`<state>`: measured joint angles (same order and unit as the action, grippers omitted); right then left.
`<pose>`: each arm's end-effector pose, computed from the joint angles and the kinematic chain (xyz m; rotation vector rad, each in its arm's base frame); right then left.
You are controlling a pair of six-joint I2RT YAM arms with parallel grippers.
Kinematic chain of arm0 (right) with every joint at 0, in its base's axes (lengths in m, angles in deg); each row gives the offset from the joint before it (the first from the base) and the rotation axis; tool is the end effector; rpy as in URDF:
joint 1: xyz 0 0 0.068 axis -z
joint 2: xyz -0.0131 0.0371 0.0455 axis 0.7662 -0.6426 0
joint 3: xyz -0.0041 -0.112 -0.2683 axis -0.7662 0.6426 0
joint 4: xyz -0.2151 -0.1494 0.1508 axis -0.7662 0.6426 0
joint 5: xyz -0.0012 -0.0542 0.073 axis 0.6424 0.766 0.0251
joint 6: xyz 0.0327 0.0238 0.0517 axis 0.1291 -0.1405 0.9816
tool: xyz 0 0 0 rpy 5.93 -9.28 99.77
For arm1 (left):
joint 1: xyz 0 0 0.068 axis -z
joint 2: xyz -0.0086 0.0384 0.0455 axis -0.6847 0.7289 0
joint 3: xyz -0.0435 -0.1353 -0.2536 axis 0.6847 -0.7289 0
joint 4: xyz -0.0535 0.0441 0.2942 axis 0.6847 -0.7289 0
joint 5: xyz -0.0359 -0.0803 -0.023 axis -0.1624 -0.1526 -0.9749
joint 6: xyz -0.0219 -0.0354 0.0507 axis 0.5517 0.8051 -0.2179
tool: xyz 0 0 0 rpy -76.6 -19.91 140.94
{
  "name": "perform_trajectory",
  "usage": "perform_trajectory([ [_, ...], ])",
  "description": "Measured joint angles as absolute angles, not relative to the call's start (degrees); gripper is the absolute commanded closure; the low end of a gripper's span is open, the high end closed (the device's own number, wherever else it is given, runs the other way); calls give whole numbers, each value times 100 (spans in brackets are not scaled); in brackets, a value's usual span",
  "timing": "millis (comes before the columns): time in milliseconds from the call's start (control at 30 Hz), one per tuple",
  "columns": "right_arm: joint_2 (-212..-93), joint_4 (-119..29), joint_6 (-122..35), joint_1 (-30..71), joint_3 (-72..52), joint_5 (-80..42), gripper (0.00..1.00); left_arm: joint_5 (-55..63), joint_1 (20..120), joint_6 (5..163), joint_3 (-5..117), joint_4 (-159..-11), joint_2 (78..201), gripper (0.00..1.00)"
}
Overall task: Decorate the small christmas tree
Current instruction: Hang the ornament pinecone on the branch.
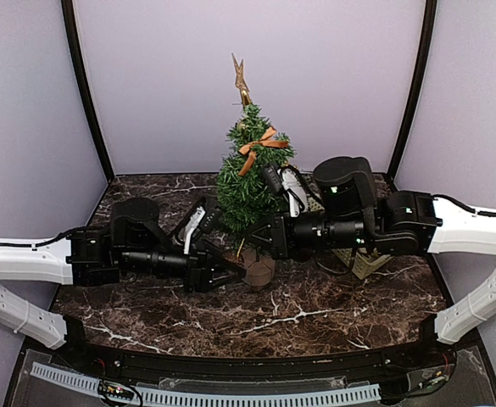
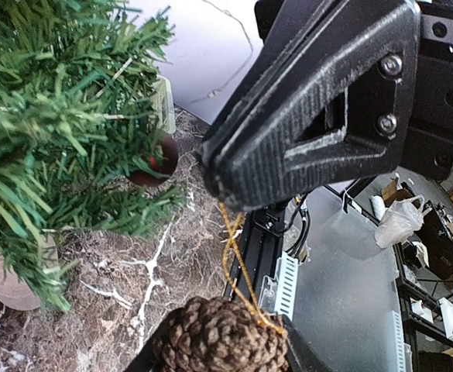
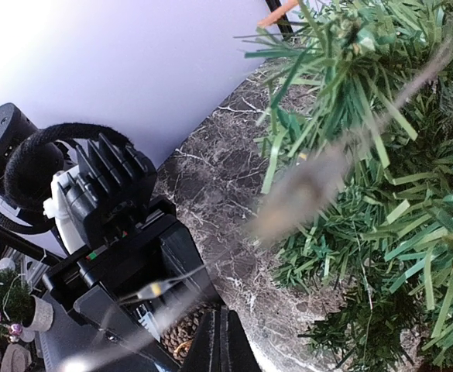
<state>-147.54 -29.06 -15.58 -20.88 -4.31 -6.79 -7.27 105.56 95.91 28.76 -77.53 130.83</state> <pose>0.1211 0.3381 0.3692 -0.6210 2.0545 1.0891 0.1327 -0.2904 0.2940 0.9122 1.7774 -1.3301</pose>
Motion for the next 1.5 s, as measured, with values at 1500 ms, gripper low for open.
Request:
perform_trajectory([
  [1500, -15223, -3262, -1960, -2088, -895, 370, 100, -1417, 9585, 9811, 3267, -7923, 13415, 60],
])
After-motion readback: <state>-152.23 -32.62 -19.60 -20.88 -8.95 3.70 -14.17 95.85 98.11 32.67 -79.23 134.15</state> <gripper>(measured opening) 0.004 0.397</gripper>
